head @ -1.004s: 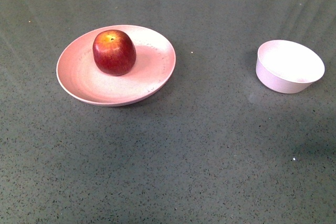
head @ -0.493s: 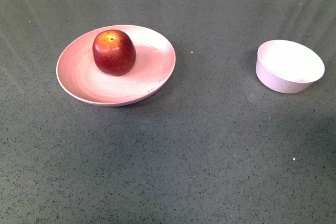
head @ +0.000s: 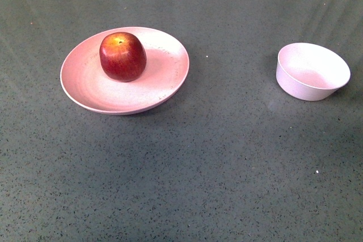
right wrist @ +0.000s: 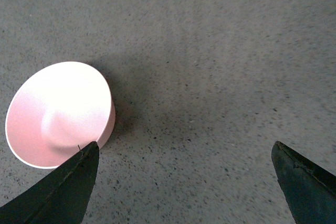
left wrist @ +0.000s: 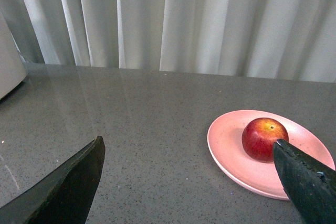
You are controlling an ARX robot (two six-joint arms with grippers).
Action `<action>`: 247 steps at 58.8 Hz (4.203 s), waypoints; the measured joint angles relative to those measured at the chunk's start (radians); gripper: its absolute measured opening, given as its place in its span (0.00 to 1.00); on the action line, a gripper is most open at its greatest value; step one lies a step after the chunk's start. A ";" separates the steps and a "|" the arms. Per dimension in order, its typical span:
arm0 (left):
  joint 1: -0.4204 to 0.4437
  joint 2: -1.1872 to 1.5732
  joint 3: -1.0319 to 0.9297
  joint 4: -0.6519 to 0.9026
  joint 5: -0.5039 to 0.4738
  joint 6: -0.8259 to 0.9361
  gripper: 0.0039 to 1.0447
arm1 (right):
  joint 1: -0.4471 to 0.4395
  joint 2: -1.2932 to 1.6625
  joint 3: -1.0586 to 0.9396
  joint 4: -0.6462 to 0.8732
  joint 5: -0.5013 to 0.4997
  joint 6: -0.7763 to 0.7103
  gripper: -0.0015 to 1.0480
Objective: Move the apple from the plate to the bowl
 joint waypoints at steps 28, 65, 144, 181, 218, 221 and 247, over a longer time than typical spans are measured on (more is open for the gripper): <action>0.000 0.000 0.000 0.000 0.000 0.000 0.92 | 0.129 0.437 0.260 0.002 0.022 0.038 0.91; 0.000 0.000 0.000 0.000 0.000 0.000 0.92 | 0.181 0.542 0.354 -0.040 0.029 0.082 0.22; 0.000 0.000 0.000 0.000 0.000 0.000 0.92 | 0.352 0.262 0.270 0.048 0.035 0.204 0.92; 0.000 0.000 0.000 0.000 0.000 0.000 0.92 | 0.264 -0.291 -0.365 0.621 0.098 -0.105 0.05; 0.000 0.000 0.000 0.000 0.000 0.000 0.92 | 0.188 -0.690 -0.563 0.424 0.023 -0.111 0.02; 0.000 0.000 0.000 0.000 0.000 0.000 0.92 | 0.188 -0.727 -0.563 0.391 0.023 -0.111 0.02; 0.000 0.000 0.000 0.000 0.000 0.000 0.92 | 0.188 -0.998 -0.564 0.143 0.023 -0.111 0.02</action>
